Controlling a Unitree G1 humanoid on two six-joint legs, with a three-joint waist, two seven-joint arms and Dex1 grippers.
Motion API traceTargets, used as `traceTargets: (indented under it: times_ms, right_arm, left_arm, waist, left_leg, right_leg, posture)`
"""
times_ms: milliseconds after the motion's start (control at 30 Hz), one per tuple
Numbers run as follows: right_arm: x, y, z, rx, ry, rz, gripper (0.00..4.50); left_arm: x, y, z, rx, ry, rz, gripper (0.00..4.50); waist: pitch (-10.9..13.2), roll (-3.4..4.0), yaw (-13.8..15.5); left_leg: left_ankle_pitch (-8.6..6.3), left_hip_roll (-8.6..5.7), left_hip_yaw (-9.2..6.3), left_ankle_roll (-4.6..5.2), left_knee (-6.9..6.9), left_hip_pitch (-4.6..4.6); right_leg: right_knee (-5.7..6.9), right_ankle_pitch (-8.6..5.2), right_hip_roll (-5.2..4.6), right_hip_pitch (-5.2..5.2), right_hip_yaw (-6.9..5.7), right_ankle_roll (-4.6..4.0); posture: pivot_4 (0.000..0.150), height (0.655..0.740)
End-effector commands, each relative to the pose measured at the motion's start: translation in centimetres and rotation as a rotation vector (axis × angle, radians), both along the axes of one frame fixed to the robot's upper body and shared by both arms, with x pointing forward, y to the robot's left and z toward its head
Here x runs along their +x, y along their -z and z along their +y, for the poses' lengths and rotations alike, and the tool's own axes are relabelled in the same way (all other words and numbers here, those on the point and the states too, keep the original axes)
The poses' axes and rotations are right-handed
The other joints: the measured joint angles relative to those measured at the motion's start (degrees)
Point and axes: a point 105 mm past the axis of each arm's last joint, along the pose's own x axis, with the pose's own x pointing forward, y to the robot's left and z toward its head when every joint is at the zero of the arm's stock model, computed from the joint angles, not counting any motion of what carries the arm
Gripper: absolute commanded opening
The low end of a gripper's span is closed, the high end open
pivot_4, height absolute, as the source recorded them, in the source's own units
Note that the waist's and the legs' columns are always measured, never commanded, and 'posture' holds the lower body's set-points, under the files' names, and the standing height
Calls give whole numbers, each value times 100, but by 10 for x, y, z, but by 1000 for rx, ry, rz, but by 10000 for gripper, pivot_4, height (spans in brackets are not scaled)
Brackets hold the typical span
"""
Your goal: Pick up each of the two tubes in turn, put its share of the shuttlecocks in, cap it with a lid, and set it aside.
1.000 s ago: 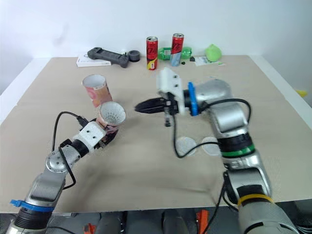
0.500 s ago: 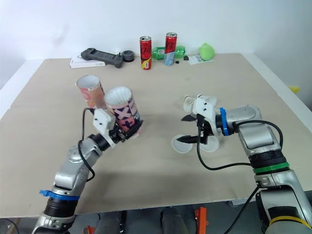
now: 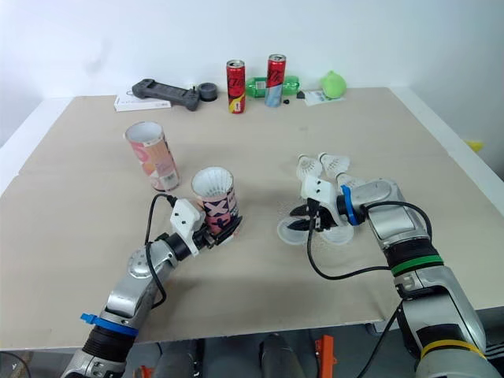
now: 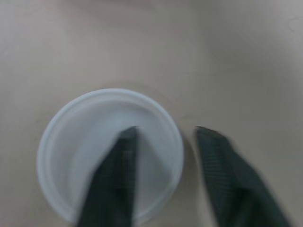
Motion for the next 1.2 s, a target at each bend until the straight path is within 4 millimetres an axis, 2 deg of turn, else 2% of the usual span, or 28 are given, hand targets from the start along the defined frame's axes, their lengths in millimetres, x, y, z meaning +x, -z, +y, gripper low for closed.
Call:
traceTargets:
  times_ms: [33, 167, 267, 433, 533, 633, 700, 800, 867, 1000, 1200]
  right_arm:
    - [0, -1, 0, -8, -11, 1, 739]
    - [1, -11, 2, 27, -14, -13, 739]
    - [-2, -32, 8, 95, -40, -31, 739]
    - [-5, -107, 35, 236, -129, -173, 739]
    - [-6, -154, 61, 294, -207, -298, 739]
    - [-12, -184, 88, 358, -297, -353, 739]
    - [-16, -195, 101, 378, -345, -374, 739]
    - [-19, -206, 116, 385, -394, -390, 739]
    - [-21, -206, 125, 369, -431, -383, 739]
    - [-19, -189, 135, 257, -488, -359, 739]
    - [-13, -177, 144, 176, -517, -358, 739]
  left_arm:
    - [-2, 14, 3, 25, -13, 45, 33066]
    - [-2, 15, 3, 26, -11, 46, 33066]
    - [-2, 15, 2, 27, -8, 49, 33066]
    - [0, 15, 3, 32, -8, 50, 33066]
    - [2, 16, 3, 36, -7, 55, 33066]
    - [3, 17, 1, 39, -6, 56, 33066]
    - [4, 17, 1, 41, -5, 55, 33066]
    - [5, 16, 0, 44, -9, 49, 33066]
    - [6, 15, 0, 44, -12, 45, 33066]
    - [5, 17, 2, 52, -26, 41, 33066]
    - [5, 17, 1, 54, -35, 39, 33066]
  waist:
    - [-1, 0, -1]
    - [-1, 1, -1]
    - [-1, 1, 0]
    - [1, 15, -12]
    - [0, 19, -15]
    - [-6, 17, -12]
    - [-6, 17, 0]
    - [-6, 17, 15]
    - [-6, 17, 12]
    - [-6, 18, 1]
    - [-6, 18, -1]
  left_leg:
    - [0, 0, 0, 0, 2, 1]
    - [0, 0, 0, 0, 1, 2]
    - [0, 0, 0, 0, 1, 2]
    - [0, 0, 2, 0, 1, 1]
    - [1, 0, 1, 1, 1, 2]
    - [1, 1, -3, 1, 0, 4]
    - [1, 0, -3, 1, 1, 1]
    - [1, -2, -1, 1, 3, -10]
    - [1, -3, -1, 1, 3, -11]
    - [1, 0, -2, 2, 1, -8]
    - [3, 0, 0, 4, 4, -10]
  right_leg:
    - [0, 1, 0, 1, 0, 1]
    - [0, 1, 0, 3, 0, 0]
    - [0, 1, 1, 3, 0, 0]
    - [1, 5, 2, -4, 6, 2]
    - [1, 7, 3, -7, 6, 3]
    - [1, 7, 5, -7, 4, -1]
    - [1, 7, 4, -7, 4, -2]
    - [1, 9, 0, -10, 5, -2]
    - [1, 11, 0, -12, 5, -4]
    - [1, 14, 6, -15, 5, -10]
    - [1, 19, 4, -16, 6, -8]
  posture:
    - [1500, 7400]
    - [1500, 7400]
    - [1500, 7400]
    - [1500, 7400]
    - [1500, 7400]
    - [1500, 7400]
    - [1500, 7400]
    - [1500, 7400]
    - [1500, 7400]
    - [1500, 7400]
    - [1500, 7400]
